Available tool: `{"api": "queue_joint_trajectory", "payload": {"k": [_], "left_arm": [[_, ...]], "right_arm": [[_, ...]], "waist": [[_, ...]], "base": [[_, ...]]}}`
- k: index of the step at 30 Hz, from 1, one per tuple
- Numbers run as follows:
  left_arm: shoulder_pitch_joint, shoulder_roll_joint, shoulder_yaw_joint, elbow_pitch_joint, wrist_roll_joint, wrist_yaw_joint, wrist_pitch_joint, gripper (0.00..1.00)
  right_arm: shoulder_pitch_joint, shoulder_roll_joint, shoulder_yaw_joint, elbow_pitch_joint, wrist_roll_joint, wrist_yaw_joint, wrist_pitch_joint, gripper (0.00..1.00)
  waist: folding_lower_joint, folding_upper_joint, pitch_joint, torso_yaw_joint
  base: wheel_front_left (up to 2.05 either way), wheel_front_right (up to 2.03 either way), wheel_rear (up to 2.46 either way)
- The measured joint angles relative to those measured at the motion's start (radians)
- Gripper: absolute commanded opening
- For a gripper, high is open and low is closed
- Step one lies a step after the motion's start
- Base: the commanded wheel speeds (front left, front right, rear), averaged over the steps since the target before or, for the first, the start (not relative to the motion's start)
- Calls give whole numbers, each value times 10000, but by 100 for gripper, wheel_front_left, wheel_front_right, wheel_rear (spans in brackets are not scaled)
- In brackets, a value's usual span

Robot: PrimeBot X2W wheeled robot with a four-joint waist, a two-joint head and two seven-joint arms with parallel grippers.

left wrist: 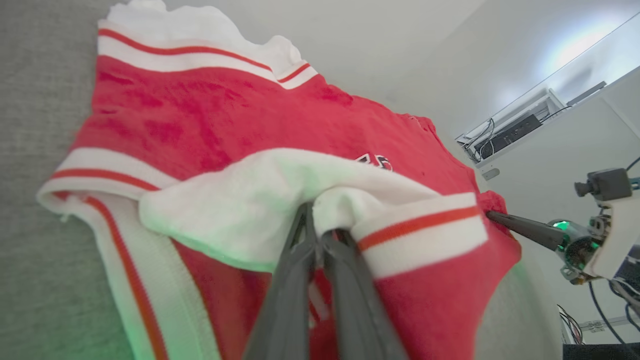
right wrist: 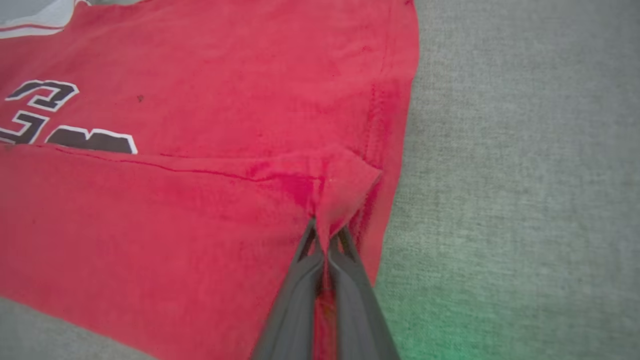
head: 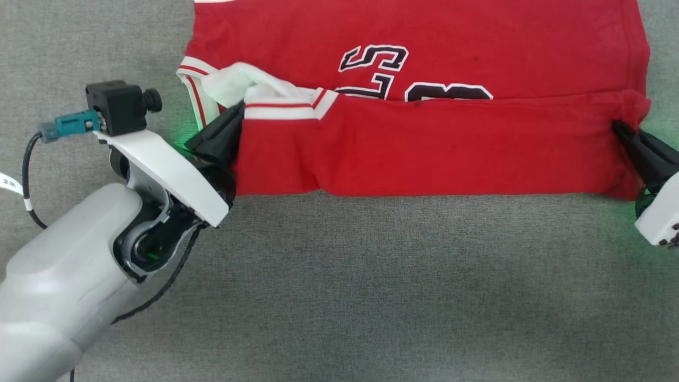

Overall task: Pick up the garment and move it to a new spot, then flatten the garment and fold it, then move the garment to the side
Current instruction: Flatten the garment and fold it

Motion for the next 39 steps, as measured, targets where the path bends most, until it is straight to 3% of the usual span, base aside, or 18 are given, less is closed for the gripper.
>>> {"api": "queue_joint_trajectory", "payload": {"k": [4,5,6,7,9,14,18,21,27,30,35,39], "left_arm": [[-297,42,-407,209,-153,2,-36,0],[-363,75,-529,259,-176,0,-38,27],[-392,115,-639,311,-219,0,-44,52],[-460,163,-769,372,-226,-4,-48,100],[-607,282,-1049,598,77,-4,-140,100],[-968,817,-1567,932,543,0,-309,100],[-1651,1379,-2080,1329,1662,0,-341,100],[-2010,1595,-2042,1237,1522,2,-157,100],[-1990,2033,-2495,-326,407,21,2780,100],[-1946,2406,-2637,-1062,96,430,4163,100],[-1750,2545,-2725,-1649,-422,1011,5471,100],[-1639,2452,-2740,-1313,-869,1183,6096,100]], "right_arm": [[-132,-48,176,272,6,0,-240,0],[-158,-67,245,314,6,0,-295,0],[-197,-79,322,374,6,0,-403,20],[-219,-71,360,439,0,0,-518,41],[-271,-65,435,556,-15,0,-642,100],[-242,-81,518,690,-105,0,-859,100],[26,-125,412,731,-117,0,-995,100],[224,-125,355,731,-117,0,-1030,100],[571,-115,77,587,-113,0,-1070,100],[589,-59,59,514,-102,0,-1070,100],[622,61,132,454,-82,0,-1091,100],[543,140,199,447,-50,0,-1168,100]], "waist": [[0,0,108,-26],[0,0,100,-31],[0,0,80,-35],[0,0,40,-34],[0,0,-64,-29],[0,0,-453,43],[0,0,-855,152],[0,0,-1184,256],[0,0,-1633,467],[0,0,-1641,480],[0,0,-1484,322],[0,0,-1324,91]], "base": [[0,0,0],[0,0,0],[0,0,0],[0,0,0],[0,0,0],[0,0,0],[0,0,0],[0,0,0],[0,0,0],[0,0,0],[0,0,0],[0,0,0]]}}
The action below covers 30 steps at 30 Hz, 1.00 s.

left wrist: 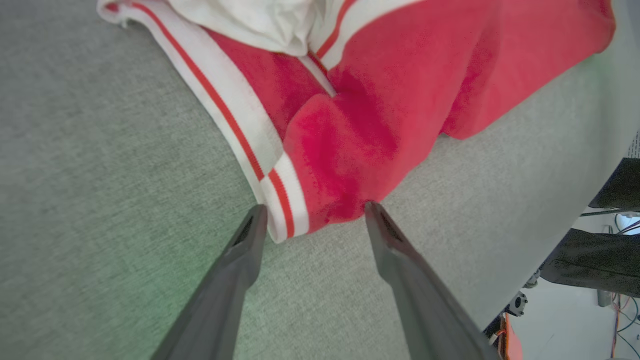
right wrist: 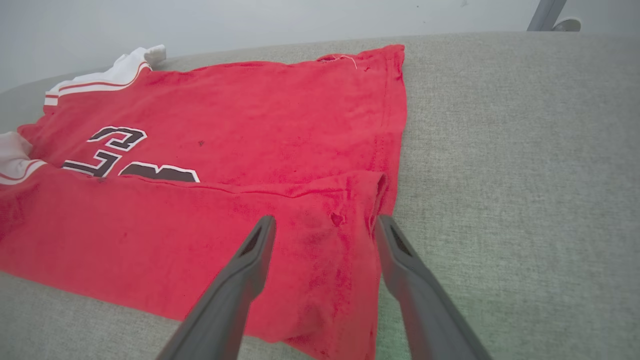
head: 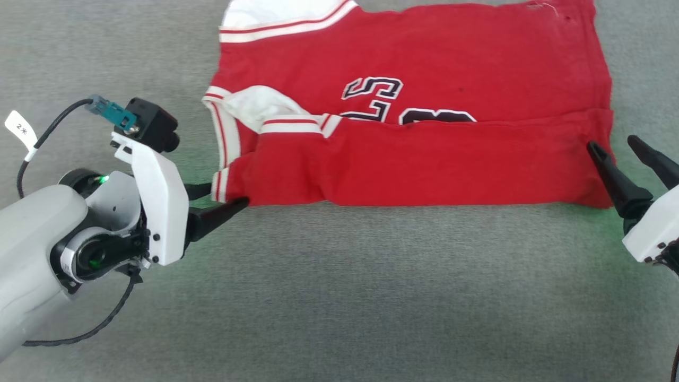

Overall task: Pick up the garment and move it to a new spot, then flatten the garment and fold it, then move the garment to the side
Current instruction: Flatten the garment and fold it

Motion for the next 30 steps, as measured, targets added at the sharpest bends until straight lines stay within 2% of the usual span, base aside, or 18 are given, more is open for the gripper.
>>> {"api": "queue_joint_trajectory", "payload": {"k": [11,12,15,16,18,23,30], "left_arm": [[73,-487,263,1461,-1179,-355,688,100],[72,-510,288,1549,-1271,-410,694,96],[70,-548,326,1710,-1346,-495,723,48],[64,-566,334,1785,-1346,-543,738,38],[66,-635,366,1994,-1390,-589,732,0],[109,-966,485,2431,-1613,-754,566,0],[116,-1116,514,2548,-1523,-934,370,0]], "right_arm": [[1,113,-50,-12,10,0,-161,100],[8,111,-61,-15,12,0,-163,100],[52,119,-77,-44,12,0,-163,100],[75,123,-88,-61,12,0,-165,100],[98,132,-119,-75,12,0,-165,100],[180,-27,188,-211,-69,0,119,100],[35,-1085,993,-430,-240,0,1476,100]], "waist": [[0,0,295,-692],[0,0,309,-722],[0,0,335,-769],[0,0,346,-783],[0,0,362,-798],[0,1,365,-772],[0,0,371,-665]], "base": [[0,0,0],[0,0,0],[0,0,0],[0,0,0],[0,0,0],[0,0,0],[0,0,0]]}}
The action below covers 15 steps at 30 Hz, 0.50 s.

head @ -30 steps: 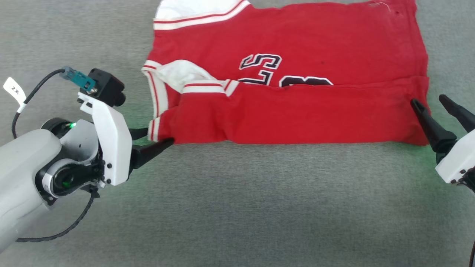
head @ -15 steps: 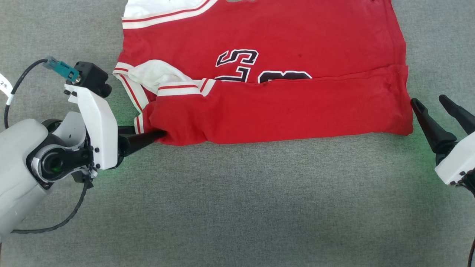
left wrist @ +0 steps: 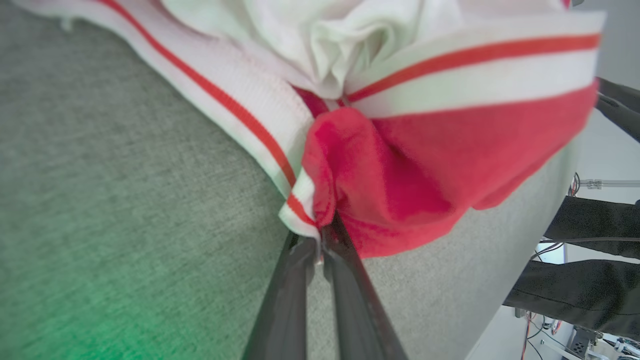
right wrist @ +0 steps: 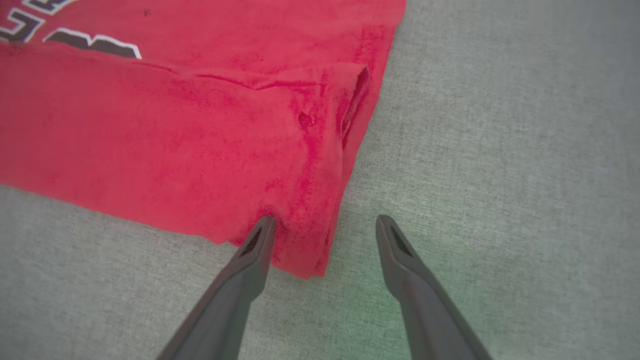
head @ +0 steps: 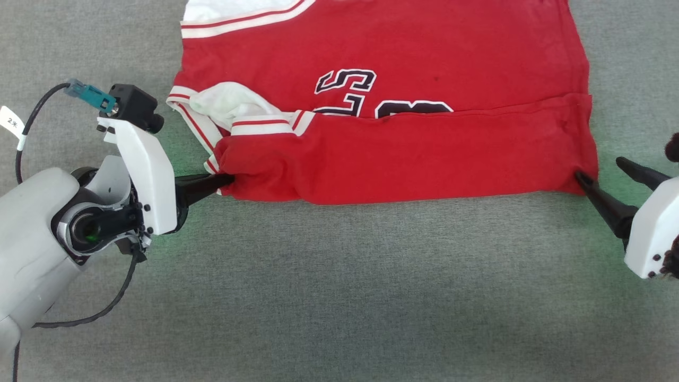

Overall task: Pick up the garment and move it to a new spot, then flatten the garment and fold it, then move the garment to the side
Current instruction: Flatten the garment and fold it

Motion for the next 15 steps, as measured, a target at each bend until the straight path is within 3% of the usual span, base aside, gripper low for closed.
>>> {"api": "queue_joint_trajectory", "payload": {"k": [5,13,14,15], "left_arm": [[-19,-54,33,-176,213,-79,-217,0],[-200,-522,109,-299,566,-178,-627,0],[-205,-594,121,-288,596,-192,-709,0],[-205,-658,132,-276,629,-209,-761,0]], "right_arm": [[-524,-594,316,-58,94,2,1160,100],[-1081,-865,723,263,443,-2,3315,100],[-1088,-874,717,242,435,-2,3338,55],[-1118,-867,698,226,422,-2,3346,0]], "waist": [[0,0,143,151],[1,0,485,634],[0,0,508,685],[0,0,525,732]], "base": [[0,0,0],[0,0,0],[0,0,0],[0,0,0]]}}
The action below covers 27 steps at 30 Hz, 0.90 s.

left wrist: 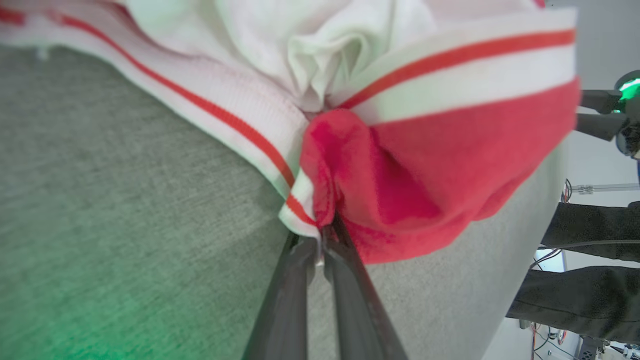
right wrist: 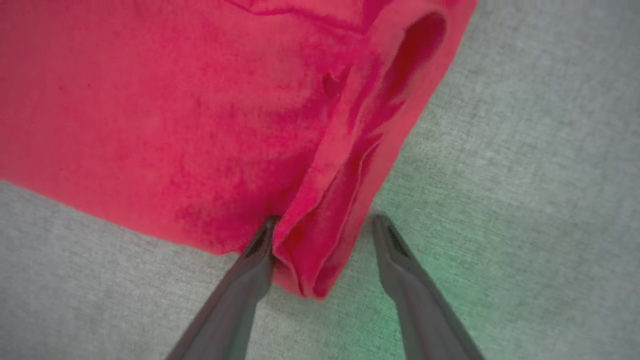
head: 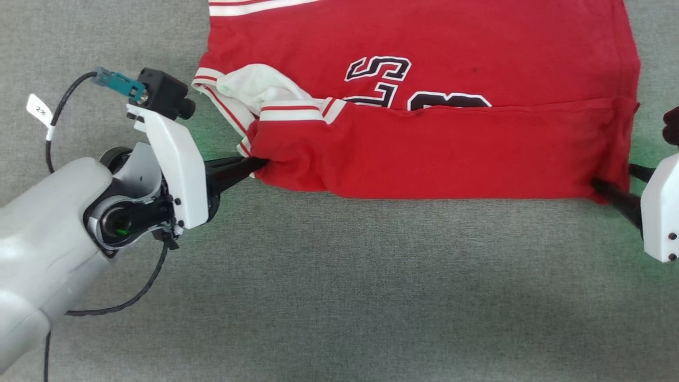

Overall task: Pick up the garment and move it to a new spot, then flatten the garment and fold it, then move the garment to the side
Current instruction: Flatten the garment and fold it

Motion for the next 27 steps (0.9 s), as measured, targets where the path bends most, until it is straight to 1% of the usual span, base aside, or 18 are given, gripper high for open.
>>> {"api": "queue_joint_trajectory", "payload": {"k": [5,8,12,15,21,24,27], "left_arm": [[98,-79,-40,17,230,-38,-332,0],[403,79,-77,-167,265,-40,-635,0],[950,566,-159,-865,328,-38,-1034,0],[1385,984,-201,-1534,385,-38,-1348,0],[2437,1964,-311,-2863,541,-36,-1987,0],[2940,2431,-389,-3457,548,121,-2232,0],[3312,2633,-435,-3973,562,320,-2385,0]], "right_arm": [[-3,190,-136,56,-46,2,-77,0],[94,207,-163,107,-19,2,-238,0],[572,173,-286,63,82,2,-282,0],[1064,65,-581,-90,244,2,-322,0],[2315,-456,-888,-575,744,2,-12,0],[2905,-587,-1191,-863,974,2,178,0],[3387,-635,-1490,-1166,1057,2,295,0]], "waist": [[0,-1,-163,106],[0,0,-410,124],[0,-1,-815,153],[0,0,-1097,202],[0,-1,-1449,301],[0,0,-1522,318],[0,0,-1544,332]], "base": [[0,0,0],[0,0,0],[0,0,0],[0,0,0],[0,0,0],[0,0,0],[0,0,0]]}}
